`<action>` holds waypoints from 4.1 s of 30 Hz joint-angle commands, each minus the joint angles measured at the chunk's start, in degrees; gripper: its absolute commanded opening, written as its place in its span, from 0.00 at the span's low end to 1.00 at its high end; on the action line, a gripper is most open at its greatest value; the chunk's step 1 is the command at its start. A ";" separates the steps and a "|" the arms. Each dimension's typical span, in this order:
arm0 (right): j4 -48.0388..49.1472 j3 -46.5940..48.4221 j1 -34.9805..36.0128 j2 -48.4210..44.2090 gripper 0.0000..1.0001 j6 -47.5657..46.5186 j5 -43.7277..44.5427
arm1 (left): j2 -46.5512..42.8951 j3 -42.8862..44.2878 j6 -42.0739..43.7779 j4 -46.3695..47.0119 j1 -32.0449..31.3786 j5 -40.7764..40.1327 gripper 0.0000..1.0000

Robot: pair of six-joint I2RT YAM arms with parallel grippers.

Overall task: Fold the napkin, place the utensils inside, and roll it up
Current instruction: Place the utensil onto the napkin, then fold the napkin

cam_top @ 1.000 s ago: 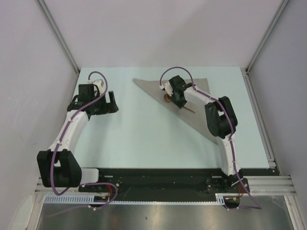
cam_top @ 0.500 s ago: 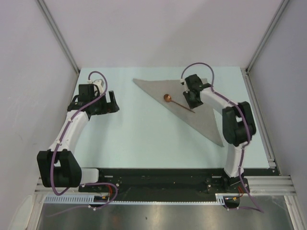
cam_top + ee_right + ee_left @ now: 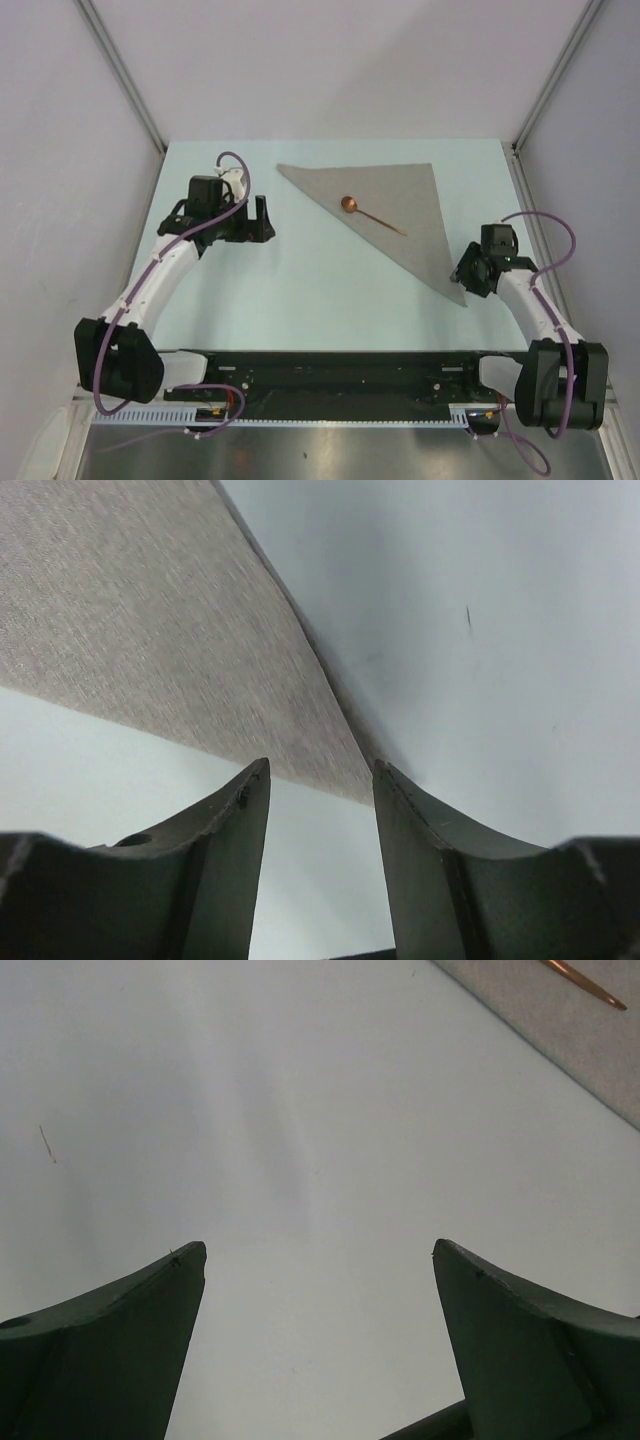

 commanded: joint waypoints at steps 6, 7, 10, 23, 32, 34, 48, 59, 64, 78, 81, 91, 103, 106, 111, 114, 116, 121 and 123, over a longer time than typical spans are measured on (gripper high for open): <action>0.63 -3.43 -10.66 -3.33 0.49 5.15 -10.19 | -3.93 -0.31 -1.05 1.82 -0.51 1.84 1.00; -0.24 -3.95 -11.11 -4.11 0.48 4.98 -9.41 | -3.84 -0.31 -1.05 1.82 -0.51 2.02 1.00; -0.26 -4.75 -12.34 -5.26 0.48 4.89 -9.40 | -3.84 -0.31 -1.14 1.82 -0.68 2.54 1.00; -2.00 -5.81 -10.59 -4.82 0.50 8.05 -5.63 | -4.02 -0.40 -1.40 2.17 -1.48 3.69 1.00; -2.00 -6.24 -8.66 -3.51 0.50 9.46 -2.20 | -4.19 -0.22 -1.22 1.82 -1.48 3.95 1.00; -2.00 -6.33 -8.48 -3.16 0.50 9.55 -1.94 | -4.19 -0.22 -1.22 1.82 -1.48 3.95 1.00; -0.69 -7.91 -6.72 -1.66 0.49 10.95 0.79 | -3.93 -0.04 -1.14 1.56 -1.48 4.22 1.00; 0.98 -8.88 -6.98 0.54 0.44 10.96 -0.62 | -3.75 0.04 -1.05 1.38 -1.48 3.87 1.00; 1.07 -9.32 -7.16 0.45 0.34 11.39 -0.79 | -3.84 0.13 -1.14 1.38 -1.48 3.86 1.00; 2.83 -6.95 -8.13 0.27 0.00 9.20 -3.34 | -4.28 0.13 -0.96 1.38 -1.48 3.51 1.00; 1.08 -3.71 -9.00 -1.12 0.00 7.27 -1.76 | -4.28 0.04 -0.96 1.38 -1.48 3.42 1.00; -2.97 5.52 -13.49 -4.47 0.00 1.73 5.18 | -4.63 -0.04 -0.87 1.47 -1.48 3.34 1.00; 5.46 12.82 -0.78 2.64 0.00 0.76 0.96 | -4.55 -0.22 -0.96 1.47 -1.48 3.25 1.00; 6.61 15.72 5.90 7.29 0.00 0.41 3.24 | -4.37 -0.13 -0.96 1.64 -1.48 3.16 1.00; 10.47 22.12 11.73 16.94 0.00 0.06 5.80 | -4.19 -0.22 -1.05 1.56 -1.48 3.16 1.00; 13.55 25.65 14.45 23.79 0.00 -0.03 5.01 | -4.20 -0.22 -0.96 1.56 -1.48 2.99 1.00; 15.04 30.12 15.95 27.76 0.00 -0.29 4.66 | -4.11 -0.22 -0.96 1.47 -1.48 2.90 1.00; 19.43 37.87 19.73 38.92 0.00 0.23 2.55 | -4.02 -0.31 -0.87 1.47 -1.48 2.46 1.00; 22.24 41.03 21.04 41.57 0.00 0.93 0.18 | -3.76 -0.22 -0.87 1.47 -1.48 2.11 1.00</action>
